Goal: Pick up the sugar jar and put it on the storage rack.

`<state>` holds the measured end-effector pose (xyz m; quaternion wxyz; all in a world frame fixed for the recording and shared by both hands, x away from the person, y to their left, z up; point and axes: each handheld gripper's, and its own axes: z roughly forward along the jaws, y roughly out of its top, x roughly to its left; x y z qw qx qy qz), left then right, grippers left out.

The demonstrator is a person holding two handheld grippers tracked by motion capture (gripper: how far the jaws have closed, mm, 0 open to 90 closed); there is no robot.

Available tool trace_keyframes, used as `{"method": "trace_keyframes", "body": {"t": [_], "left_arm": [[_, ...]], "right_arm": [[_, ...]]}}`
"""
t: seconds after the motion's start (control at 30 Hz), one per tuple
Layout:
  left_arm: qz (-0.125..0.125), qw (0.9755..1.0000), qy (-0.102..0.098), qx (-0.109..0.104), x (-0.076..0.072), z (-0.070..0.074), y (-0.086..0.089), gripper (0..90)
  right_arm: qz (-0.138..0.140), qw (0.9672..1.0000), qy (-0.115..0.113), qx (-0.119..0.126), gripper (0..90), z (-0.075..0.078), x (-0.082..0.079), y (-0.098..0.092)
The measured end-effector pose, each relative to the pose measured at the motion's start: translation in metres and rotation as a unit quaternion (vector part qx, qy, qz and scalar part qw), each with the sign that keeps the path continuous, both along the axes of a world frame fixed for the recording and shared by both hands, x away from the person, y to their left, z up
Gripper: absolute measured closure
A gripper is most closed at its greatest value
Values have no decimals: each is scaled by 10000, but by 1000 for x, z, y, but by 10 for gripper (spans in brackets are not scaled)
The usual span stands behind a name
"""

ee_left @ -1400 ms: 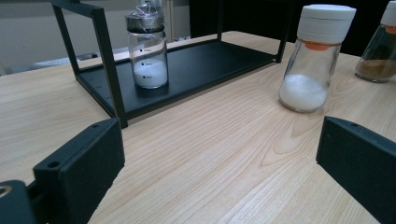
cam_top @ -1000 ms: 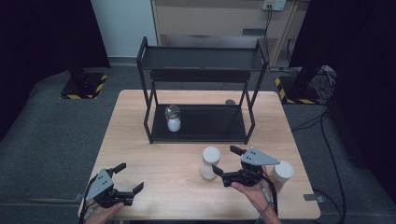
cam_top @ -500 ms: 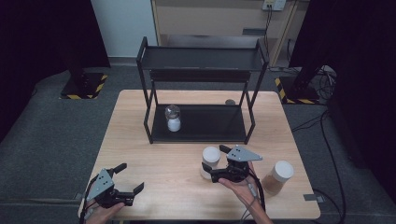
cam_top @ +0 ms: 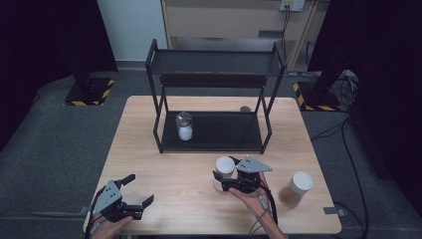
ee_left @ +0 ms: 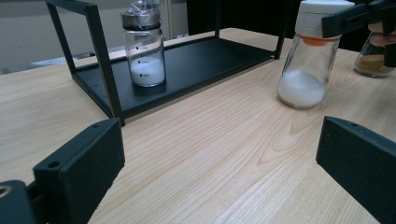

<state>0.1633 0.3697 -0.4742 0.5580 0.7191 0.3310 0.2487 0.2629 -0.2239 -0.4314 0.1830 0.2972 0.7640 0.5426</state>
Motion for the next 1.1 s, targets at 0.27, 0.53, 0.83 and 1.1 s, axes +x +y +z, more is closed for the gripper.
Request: {"method": "trace_keyframes", "body": {"t": [0.27, 0.53, 0.83, 1.1], "left_arm": [[-11, 10000, 6, -3, 0, 0, 0, 0], [-25, 10000, 13, -4, 1, 0, 0, 0], [-41, 10000, 18, 6, 1, 0, 0, 0], [-47, 10000, 27, -11, 1, 0, 0, 0]], "right_arm": [[-11, 9999, 16, -117, 341, 5, 1, 1], [96, 9996, 34, -262, 340, 12, 6, 4], [298, 9991, 23, -294, 341, 19, 11, 8], [431, 9985, 11, -352, 341, 28, 18, 16]]}}
